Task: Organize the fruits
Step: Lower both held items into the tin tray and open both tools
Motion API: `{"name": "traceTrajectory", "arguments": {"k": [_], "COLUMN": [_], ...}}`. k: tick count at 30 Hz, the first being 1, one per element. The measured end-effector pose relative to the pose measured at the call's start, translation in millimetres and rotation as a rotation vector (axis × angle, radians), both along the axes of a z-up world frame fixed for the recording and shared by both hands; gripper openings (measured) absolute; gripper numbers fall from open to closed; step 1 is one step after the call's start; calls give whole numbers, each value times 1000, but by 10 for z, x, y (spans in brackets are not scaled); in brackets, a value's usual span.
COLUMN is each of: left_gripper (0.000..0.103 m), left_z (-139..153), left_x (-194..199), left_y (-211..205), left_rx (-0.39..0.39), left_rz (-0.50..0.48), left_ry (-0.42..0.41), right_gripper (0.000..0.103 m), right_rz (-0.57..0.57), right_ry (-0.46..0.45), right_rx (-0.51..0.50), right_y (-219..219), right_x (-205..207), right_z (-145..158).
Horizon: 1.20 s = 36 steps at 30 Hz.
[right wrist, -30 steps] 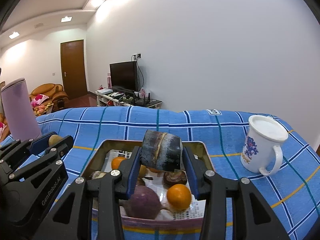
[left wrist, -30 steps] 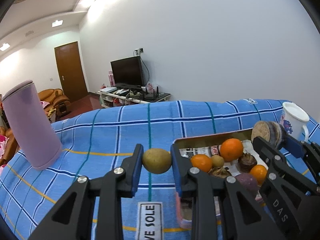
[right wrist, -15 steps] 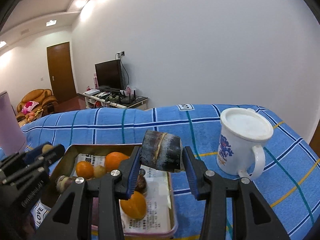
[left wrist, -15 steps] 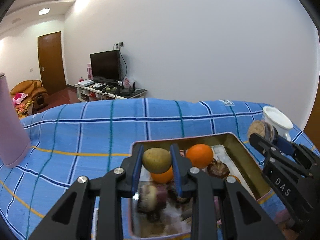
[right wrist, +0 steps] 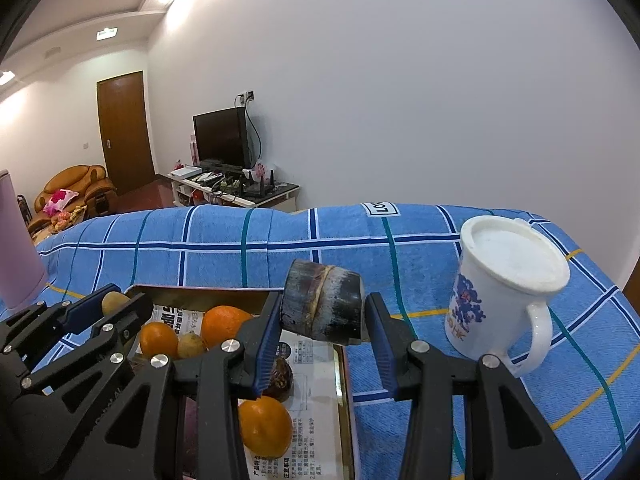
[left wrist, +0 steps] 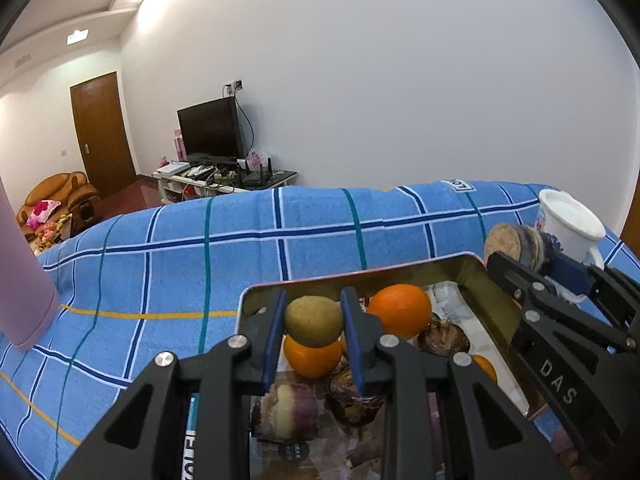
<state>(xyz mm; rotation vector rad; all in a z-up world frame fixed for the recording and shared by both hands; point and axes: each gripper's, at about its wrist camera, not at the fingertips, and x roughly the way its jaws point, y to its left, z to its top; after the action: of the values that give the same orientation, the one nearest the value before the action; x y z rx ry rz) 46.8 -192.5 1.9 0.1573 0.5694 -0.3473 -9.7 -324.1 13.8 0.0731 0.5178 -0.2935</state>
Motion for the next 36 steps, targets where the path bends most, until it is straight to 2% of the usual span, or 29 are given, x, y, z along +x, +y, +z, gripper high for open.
{"name": "traceTrajectory", "arguments": {"k": [7,22,31,36], "left_gripper": [30,30,30,30], "left_z": [-39,-130,-164,-176], "left_x": [51,109,108,138], "left_y": [-3,-13,-3,-1], "left_rx": [6,38,45,42], "left_rz": [10,21,19,25], "left_ry": [21,43,60,78], "right_gripper": [44,44,45,45], "right_rz": [20,104,118,134], "right_ry": [30,116,123,136], "right_rx": [-22,13,-1,38], "right_y": [40,88,147,133], "right_x": [157,381,391,412], "right_z": [-41,-206,-266,-289]}}
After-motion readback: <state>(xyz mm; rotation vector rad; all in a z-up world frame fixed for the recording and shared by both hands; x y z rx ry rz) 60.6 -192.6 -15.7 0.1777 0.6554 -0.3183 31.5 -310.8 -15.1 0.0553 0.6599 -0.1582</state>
